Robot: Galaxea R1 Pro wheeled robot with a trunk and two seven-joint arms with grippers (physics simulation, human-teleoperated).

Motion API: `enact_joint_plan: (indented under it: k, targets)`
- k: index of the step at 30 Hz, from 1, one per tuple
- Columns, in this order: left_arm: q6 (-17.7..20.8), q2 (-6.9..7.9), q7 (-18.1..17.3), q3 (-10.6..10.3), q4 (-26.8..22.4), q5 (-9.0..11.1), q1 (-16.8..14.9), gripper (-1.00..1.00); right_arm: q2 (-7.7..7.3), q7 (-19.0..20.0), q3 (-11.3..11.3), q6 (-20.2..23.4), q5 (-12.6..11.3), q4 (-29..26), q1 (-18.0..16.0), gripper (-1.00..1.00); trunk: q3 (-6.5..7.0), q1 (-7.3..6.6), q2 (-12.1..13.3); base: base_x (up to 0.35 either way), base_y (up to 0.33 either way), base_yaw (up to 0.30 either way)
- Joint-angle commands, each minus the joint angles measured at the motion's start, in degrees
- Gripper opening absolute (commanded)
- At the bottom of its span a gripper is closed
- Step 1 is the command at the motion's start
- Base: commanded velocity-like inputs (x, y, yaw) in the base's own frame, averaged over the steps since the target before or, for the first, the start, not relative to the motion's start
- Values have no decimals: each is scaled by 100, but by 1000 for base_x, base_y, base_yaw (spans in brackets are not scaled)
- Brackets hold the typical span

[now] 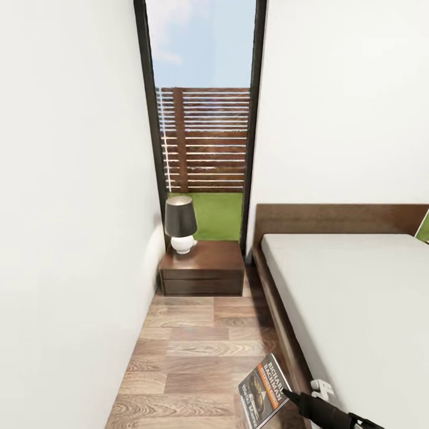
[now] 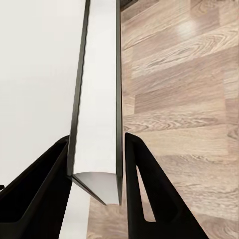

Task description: In the bedroom, move the book from the bed onto either nightstand, and place the two sandals side by side next to the bed.

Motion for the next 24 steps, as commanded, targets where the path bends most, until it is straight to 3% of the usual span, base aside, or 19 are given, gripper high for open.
enact_joint_plan:
  k: [1, 24]
  targets:
    - [-27, 1, -7, -26, 4, -5, -5, 100, -3, 18, -28, -17, -21, 16, -9, -100, -7, 4, -4, 331, 0, 0]
    - [-27, 1, -7, -26, 4, -5, -4, 100, -3, 18, -28, -17, -21, 16, -12, -100, -7, 4, -4, 331, 0, 0]
